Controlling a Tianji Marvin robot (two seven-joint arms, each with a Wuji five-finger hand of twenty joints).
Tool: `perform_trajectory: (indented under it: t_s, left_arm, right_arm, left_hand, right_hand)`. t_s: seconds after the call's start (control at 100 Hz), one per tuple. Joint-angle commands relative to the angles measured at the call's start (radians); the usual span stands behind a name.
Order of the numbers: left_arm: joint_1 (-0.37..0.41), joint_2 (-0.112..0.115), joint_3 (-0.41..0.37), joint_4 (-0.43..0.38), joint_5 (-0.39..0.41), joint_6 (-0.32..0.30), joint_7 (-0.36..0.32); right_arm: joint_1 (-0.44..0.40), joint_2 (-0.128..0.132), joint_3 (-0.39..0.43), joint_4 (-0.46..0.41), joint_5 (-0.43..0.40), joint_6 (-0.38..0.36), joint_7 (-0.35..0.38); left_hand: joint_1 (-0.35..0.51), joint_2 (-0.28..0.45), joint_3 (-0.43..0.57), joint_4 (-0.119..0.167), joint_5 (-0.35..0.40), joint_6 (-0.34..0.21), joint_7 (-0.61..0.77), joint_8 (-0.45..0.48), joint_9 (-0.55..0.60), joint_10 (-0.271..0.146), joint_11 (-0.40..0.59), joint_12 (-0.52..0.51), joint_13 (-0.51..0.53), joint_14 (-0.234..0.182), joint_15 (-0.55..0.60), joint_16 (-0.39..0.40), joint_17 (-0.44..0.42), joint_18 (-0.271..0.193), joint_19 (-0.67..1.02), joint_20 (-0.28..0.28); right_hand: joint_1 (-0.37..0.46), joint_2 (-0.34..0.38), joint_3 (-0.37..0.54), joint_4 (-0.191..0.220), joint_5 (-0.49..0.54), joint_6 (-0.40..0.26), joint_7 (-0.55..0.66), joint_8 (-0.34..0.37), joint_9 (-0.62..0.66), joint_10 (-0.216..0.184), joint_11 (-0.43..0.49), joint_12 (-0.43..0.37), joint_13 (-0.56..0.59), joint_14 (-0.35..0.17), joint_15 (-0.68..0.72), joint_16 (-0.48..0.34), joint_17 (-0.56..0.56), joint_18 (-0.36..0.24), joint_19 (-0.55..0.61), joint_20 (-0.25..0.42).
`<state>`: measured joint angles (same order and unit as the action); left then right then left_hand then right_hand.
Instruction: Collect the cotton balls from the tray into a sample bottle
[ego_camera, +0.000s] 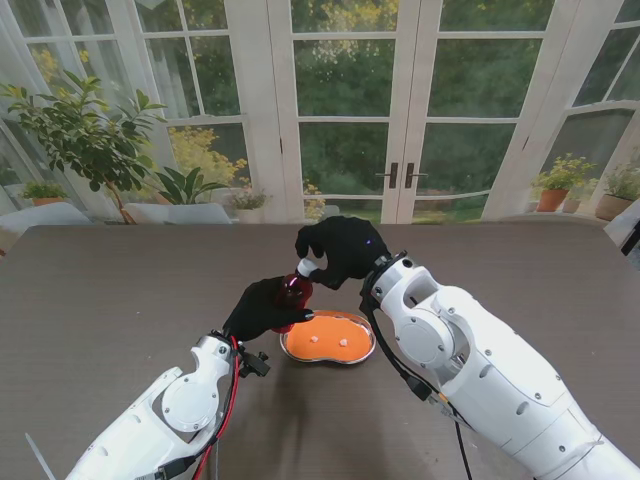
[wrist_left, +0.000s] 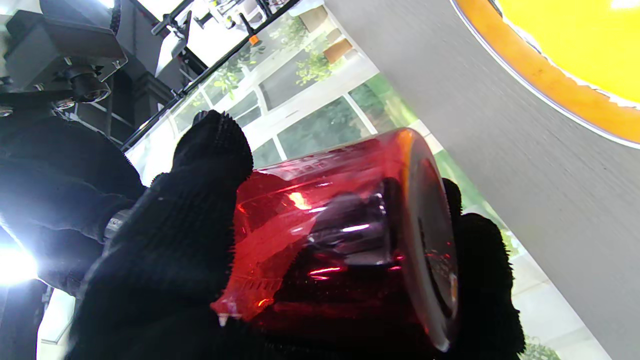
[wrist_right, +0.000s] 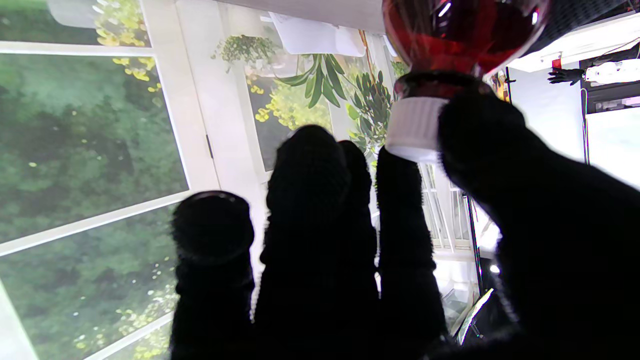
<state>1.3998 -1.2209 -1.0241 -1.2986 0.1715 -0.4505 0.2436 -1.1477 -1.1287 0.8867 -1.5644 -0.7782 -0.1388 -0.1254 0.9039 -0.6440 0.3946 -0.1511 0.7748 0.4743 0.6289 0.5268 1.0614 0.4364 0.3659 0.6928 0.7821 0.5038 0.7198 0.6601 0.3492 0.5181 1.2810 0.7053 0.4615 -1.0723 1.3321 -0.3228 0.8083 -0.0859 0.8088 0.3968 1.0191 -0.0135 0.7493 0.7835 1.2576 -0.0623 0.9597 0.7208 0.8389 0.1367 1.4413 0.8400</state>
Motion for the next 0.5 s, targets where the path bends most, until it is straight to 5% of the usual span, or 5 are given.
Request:
perform_trajectory:
  t_s: [0.0, 0.3, 0.36, 0.49]
  left_arm:
    - [0.002, -0.003, -0.001, -0.009, 0.000, 0.001, -0.020]
    - [0.001, -0.003, 0.000, -0.010, -0.002, 0.004, -0.023]
    - [0.002, -0.002, 0.000, -0.011, -0.002, 0.004, -0.024]
    - [0.001, -0.002, 0.001, -0.010, -0.002, 0.005, -0.025]
  right_arm:
    - [-0.006, -0.003, 0.002, -0.003, -0.004, -0.007, 0.016]
    - [-0.016, 0.014, 0.029, -0.040, -0.008, -0.002, 0.096]
    - [-0.021, 0.016, 0.038, -0.054, 0.003, 0.014, 0.120]
    - [-0.033, 0.023, 0.055, -0.089, 0.013, 0.077, 0.171]
  left_hand:
    - [0.154, 0.236, 0.135, 0.019, 0.158, -0.180, 0.128, 0.000, 0.067, -0.070, 0.006, 0.011, 0.017, 0.032, 0.004, -0.006, -0.044, -0.033, -0.021, -0.006]
    - [0.153, 0.237, 0.135, 0.019, 0.158, -0.180, 0.127, -0.001, 0.067, -0.069, 0.004, 0.011, 0.017, 0.032, 0.004, -0.005, -0.044, -0.032, -0.021, -0.006]
    - [0.152, 0.237, 0.135, 0.019, 0.159, -0.179, 0.127, 0.000, 0.067, -0.069, 0.004, 0.011, 0.017, 0.032, 0.005, -0.005, -0.044, -0.032, -0.021, -0.006]
    - [0.152, 0.237, 0.135, 0.019, 0.158, -0.180, 0.126, -0.001, 0.066, -0.069, 0.004, 0.011, 0.016, 0.032, 0.004, -0.005, -0.045, -0.032, -0.022, -0.006]
  right_hand:
    - [-0.033, -0.046, 0.068, 0.105, -0.044, 0.021, -0.026, 0.029, -0.033, -0.025, 0.003, -0.030, 0.034, -0.029, -0.009, 0.011, 0.002, -0.032, 0.023, -0.008]
    - [-0.324, -0.012, 0.020, 0.071, -0.284, 0.161, -0.162, -0.039, -0.199, 0.009, -0.047, -0.090, -0.084, 0.007, -0.056, 0.005, -0.086, -0.037, -0.015, 0.007]
    - [-0.386, 0.059, -0.015, 0.068, -0.299, 0.174, -0.164, -0.056, -0.213, 0.022, -0.046, -0.102, -0.102, 0.025, -0.053, 0.006, -0.104, -0.026, -0.016, 0.022]
    - [-0.453, 0.395, -0.231, 0.096, -0.279, 0.152, -0.163, -0.071, -0.212, 0.047, -0.046, -0.109, -0.119, 0.060, -0.028, 0.013, -0.127, -0.011, -0.007, 0.059]
